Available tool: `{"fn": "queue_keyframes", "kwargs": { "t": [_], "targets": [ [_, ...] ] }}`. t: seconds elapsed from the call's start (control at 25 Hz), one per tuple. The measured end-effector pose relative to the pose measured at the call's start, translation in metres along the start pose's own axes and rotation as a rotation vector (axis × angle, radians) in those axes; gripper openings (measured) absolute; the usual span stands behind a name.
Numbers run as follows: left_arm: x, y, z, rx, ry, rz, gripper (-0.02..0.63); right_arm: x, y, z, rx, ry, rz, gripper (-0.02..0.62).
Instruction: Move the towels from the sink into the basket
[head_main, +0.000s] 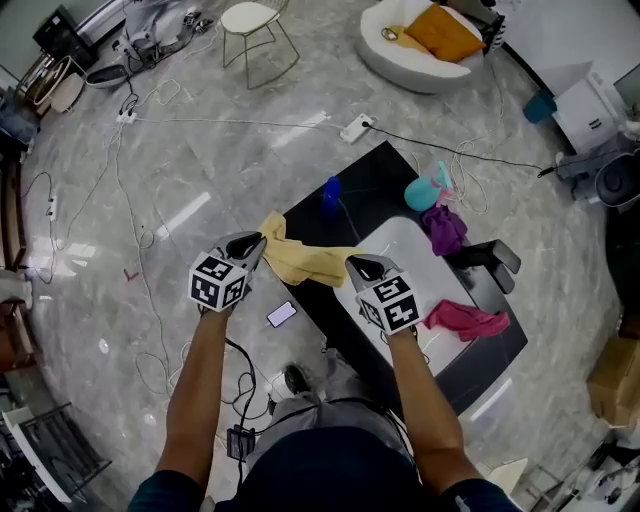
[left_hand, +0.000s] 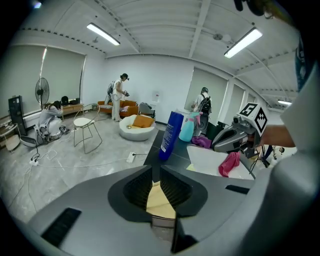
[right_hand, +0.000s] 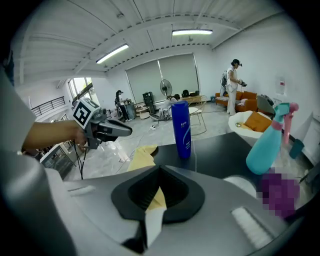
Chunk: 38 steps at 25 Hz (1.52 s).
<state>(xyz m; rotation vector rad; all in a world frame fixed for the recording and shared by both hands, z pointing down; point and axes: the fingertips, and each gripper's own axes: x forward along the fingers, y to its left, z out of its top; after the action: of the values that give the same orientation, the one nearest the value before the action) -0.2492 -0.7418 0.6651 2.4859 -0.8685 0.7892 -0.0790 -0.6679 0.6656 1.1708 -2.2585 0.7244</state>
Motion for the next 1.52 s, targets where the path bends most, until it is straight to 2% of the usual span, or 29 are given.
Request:
{"fn": "queue_keyframes", "kwargs": {
  "t": [0.24,0.28,0.48,0.68,0.88,1.0,1.12,1.2,1.28,1.52],
  "targets": [
    [0.03,0.018,-0.032,-0.049,0.074,0.011,0.102,0.029,-0.005,-0.029,0.033,0.057,0.058,0.021],
    [0.035,0.021,-0.036,-0.055,0.082,0.014,0.12,0.034,-0.006,-0.032,0.035,0.064,0.067,0.055],
    [0.052,0.027,-0.054,-0.07,0.121,0.023,0.181,0.056,-0.007,-0.053,0.063,0.11,0.102,0.112],
    [0.064,0.031,-0.067,-0.078,0.143,0.024,0.202,0.071,-0.005,-0.074,0.104,0.145,0.141,0.209],
    [0.072,0.032,-0.076,-0.08,0.165,0.02,0.202,0.081,-0.006,-0.086,0.118,0.167,0.151,0.199],
    [0.075,0.032,-0.079,-0.078,0.17,0.022,0.193,0.086,-0.006,-0.091,0.116,0.185,0.151,0.146],
    [0.077,0.029,-0.08,-0.072,0.17,0.015,0.154,0.087,-0.008,-0.091,0.116,0.191,0.148,0.111],
    [0.076,0.026,-0.079,-0.065,0.167,0.016,0.102,0.085,-0.008,-0.089,0.103,0.184,0.141,0.056],
    [0.073,0.024,-0.076,-0.062,0.158,0.021,0.046,0.081,-0.008,-0.083,0.082,0.17,0.126,0.044],
    [0.053,0.018,-0.058,-0.06,0.102,0.039,0.034,0.065,-0.007,-0.057,0.026,0.104,0.066,0.038]
  ]
}}
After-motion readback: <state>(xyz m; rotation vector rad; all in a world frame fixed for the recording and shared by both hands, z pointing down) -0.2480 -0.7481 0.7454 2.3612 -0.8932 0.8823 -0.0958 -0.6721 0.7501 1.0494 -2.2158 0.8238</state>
